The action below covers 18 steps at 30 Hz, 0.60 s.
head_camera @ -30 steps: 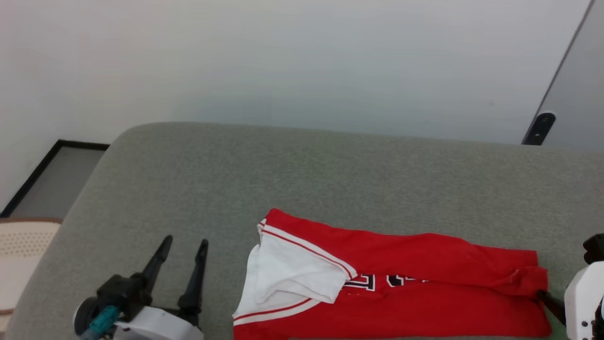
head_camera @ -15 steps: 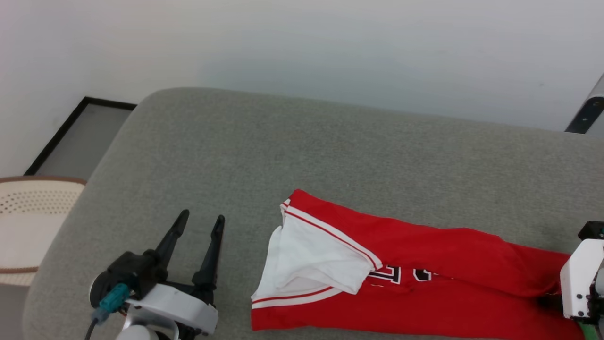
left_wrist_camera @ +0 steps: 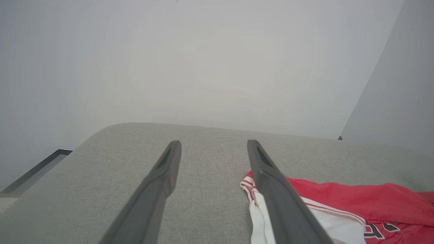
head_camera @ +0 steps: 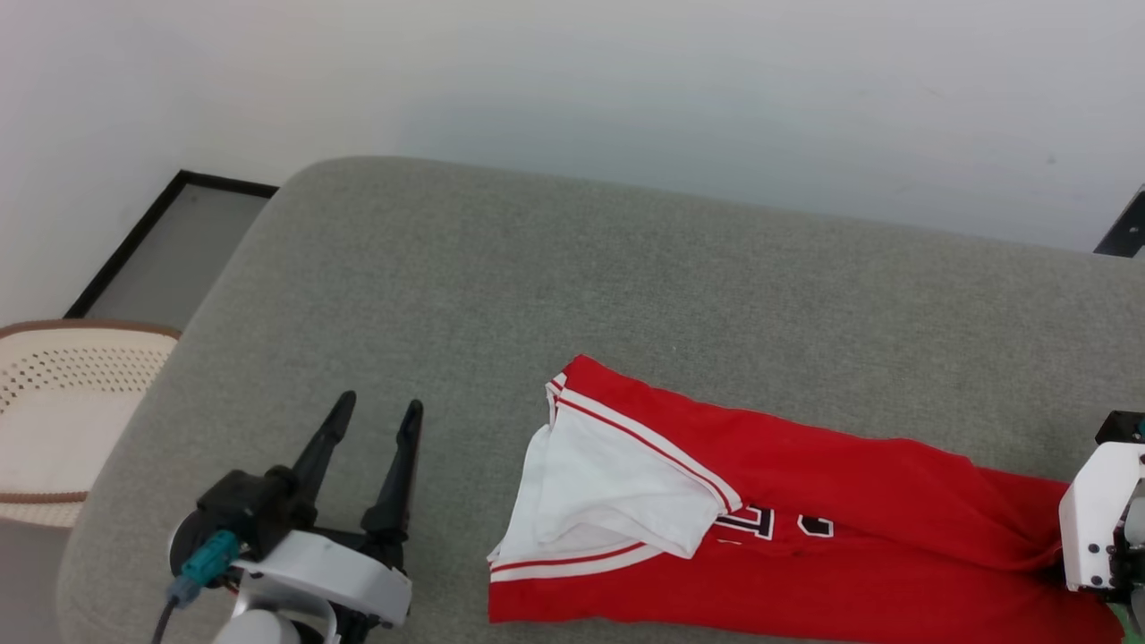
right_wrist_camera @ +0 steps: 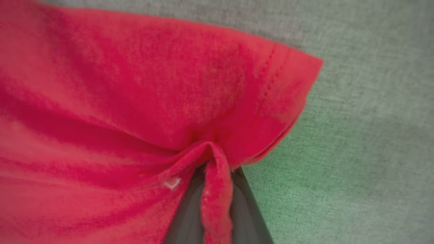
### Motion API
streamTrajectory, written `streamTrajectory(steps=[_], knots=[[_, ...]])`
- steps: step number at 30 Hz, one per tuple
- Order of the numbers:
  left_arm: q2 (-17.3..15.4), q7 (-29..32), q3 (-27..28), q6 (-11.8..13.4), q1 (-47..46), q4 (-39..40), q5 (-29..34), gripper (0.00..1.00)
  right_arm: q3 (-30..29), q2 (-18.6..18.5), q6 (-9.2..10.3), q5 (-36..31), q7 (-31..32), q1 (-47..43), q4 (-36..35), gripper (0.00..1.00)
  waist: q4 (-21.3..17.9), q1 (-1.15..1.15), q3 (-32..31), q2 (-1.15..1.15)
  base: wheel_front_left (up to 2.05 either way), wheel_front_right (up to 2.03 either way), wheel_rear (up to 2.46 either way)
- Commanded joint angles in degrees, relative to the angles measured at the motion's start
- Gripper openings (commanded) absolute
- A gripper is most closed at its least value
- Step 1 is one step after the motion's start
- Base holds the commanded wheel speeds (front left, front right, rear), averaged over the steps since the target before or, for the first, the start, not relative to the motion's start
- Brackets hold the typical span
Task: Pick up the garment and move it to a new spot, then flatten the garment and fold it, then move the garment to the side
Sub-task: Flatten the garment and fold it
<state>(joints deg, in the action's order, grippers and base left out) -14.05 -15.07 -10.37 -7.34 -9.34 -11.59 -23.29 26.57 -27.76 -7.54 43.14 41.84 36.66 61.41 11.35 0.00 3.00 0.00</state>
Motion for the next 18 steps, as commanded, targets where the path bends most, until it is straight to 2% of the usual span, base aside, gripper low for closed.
streamTrajectory(steps=[1, 6, 13, 18], knots=[[-0.26, -0.08, 0.42, -0.20, 0.16, 0.15, -0.50, 1.00, 0.28, 1.32, 0.13, 0.85, -1.17, -1.34, 0.32, 0.00, -0.09, 0.00, -0.40, 0.00, 0.00, 0.00, 0.00], [-0.61, -0.07, 0.98, -0.21, 0.62, 0.45, -0.60, 1.00, -0.29, -1.06, 0.17, 1.46, -1.59, -1.06, -0.31, 0.00, -0.16, 0.00, -1.10, 0.00, 0.00, 0.00, 0.00], [-1.10, -0.07, 1.76, -0.21, 1.54, 0.94, -1.27, 1.00, -0.81, -6.40, 0.18, 0.86, -2.75, -0.02, -0.49, 0.00, -0.63, 0.00, -2.02, 0.00, 0.00, 0.00, 0.00], [-1.17, -0.07, 2.20, -0.20, 2.63, 0.99, -1.46, 1.00, -1.07, -8.45, 0.16, 0.30, -2.67, 1.12, -0.20, 0.00, -1.45, 0.00, -3.12, 0.00, 0.00, 0.00, 0.00]])
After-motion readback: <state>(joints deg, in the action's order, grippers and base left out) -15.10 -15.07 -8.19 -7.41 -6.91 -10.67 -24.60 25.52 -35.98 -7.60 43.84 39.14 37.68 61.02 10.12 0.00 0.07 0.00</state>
